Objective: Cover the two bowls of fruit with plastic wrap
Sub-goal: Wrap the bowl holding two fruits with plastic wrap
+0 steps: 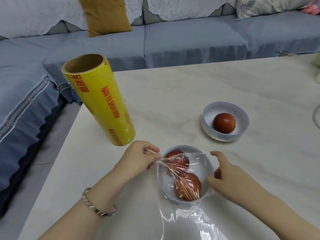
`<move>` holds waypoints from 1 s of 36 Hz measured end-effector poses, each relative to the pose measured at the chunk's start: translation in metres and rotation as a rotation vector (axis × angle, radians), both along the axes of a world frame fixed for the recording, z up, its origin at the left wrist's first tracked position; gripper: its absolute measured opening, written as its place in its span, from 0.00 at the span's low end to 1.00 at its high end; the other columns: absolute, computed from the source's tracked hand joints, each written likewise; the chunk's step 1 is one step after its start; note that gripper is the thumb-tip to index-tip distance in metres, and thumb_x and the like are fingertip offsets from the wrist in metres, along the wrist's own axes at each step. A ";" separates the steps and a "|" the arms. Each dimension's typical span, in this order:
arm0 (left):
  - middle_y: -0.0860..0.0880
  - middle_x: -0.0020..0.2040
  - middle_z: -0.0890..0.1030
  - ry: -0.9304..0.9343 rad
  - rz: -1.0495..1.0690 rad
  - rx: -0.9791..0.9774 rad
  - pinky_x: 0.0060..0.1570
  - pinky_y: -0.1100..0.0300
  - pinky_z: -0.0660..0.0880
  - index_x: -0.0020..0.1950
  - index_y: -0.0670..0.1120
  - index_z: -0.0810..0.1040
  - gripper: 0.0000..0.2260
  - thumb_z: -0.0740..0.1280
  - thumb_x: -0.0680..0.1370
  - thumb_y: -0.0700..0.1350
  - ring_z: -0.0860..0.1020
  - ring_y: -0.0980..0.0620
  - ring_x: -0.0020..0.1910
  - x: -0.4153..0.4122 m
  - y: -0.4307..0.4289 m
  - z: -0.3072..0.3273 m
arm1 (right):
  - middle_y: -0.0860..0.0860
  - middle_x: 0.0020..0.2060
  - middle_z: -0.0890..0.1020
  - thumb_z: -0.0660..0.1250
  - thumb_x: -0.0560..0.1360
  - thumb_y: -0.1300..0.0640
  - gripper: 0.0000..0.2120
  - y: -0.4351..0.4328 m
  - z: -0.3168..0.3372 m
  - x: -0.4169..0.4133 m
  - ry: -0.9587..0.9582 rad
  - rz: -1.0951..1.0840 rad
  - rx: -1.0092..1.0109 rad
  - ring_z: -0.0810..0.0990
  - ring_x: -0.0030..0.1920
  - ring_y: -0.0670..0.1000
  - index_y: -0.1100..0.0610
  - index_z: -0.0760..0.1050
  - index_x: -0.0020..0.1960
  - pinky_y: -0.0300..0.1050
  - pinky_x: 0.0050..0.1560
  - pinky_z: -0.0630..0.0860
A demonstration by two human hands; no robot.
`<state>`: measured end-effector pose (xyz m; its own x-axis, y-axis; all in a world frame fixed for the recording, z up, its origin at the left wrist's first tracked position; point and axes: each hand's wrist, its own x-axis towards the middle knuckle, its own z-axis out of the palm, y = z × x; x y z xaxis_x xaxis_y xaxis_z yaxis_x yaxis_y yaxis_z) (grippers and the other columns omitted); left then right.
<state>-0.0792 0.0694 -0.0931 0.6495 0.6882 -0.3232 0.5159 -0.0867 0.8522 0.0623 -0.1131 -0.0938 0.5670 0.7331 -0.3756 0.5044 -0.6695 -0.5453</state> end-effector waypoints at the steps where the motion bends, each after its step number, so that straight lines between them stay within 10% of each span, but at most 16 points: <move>1: 0.47 0.28 0.75 -0.031 0.013 -0.014 0.25 0.69 0.70 0.43 0.43 0.78 0.04 0.71 0.72 0.35 0.72 0.61 0.21 0.000 0.000 0.003 | 0.51 0.53 0.78 0.63 0.73 0.52 0.29 0.003 0.001 0.002 -0.080 0.020 0.041 0.76 0.53 0.50 0.48 0.57 0.71 0.41 0.54 0.71; 7: 0.48 0.32 0.80 -0.170 0.056 -0.178 0.36 0.64 0.78 0.44 0.47 0.79 0.06 0.68 0.75 0.36 0.80 0.59 0.29 -0.003 -0.004 0.022 | 0.48 0.53 0.77 0.68 0.73 0.51 0.14 0.036 0.007 0.018 -0.187 0.307 0.345 0.73 0.56 0.46 0.52 0.77 0.57 0.23 0.52 0.60; 19: 0.48 0.31 0.73 -0.236 0.170 -0.162 0.26 0.65 0.74 0.48 0.46 0.78 0.08 0.62 0.78 0.36 0.74 0.60 0.24 0.002 -0.023 0.012 | 0.50 0.42 0.84 0.62 0.74 0.49 0.13 0.044 0.002 0.030 -0.297 0.408 0.469 0.80 0.44 0.50 0.56 0.83 0.47 0.46 0.46 0.76; 26: 0.56 0.25 0.73 -0.167 0.098 -0.038 0.26 0.68 0.68 0.43 0.49 0.79 0.10 0.62 0.79 0.38 0.70 0.61 0.23 0.000 -0.033 0.002 | 0.50 0.31 0.78 0.61 0.77 0.61 0.12 0.049 0.001 0.037 0.279 -0.108 0.624 0.77 0.32 0.48 0.56 0.75 0.36 0.33 0.41 0.74; 36: 0.55 0.22 0.70 -0.063 -0.045 -0.026 0.27 0.66 0.67 0.35 0.39 0.76 0.12 0.70 0.74 0.45 0.67 0.59 0.22 -0.002 -0.025 0.015 | 0.46 0.32 0.72 0.55 0.80 0.56 0.12 0.061 0.006 0.038 0.224 0.126 0.372 0.71 0.33 0.44 0.50 0.73 0.42 0.39 0.42 0.70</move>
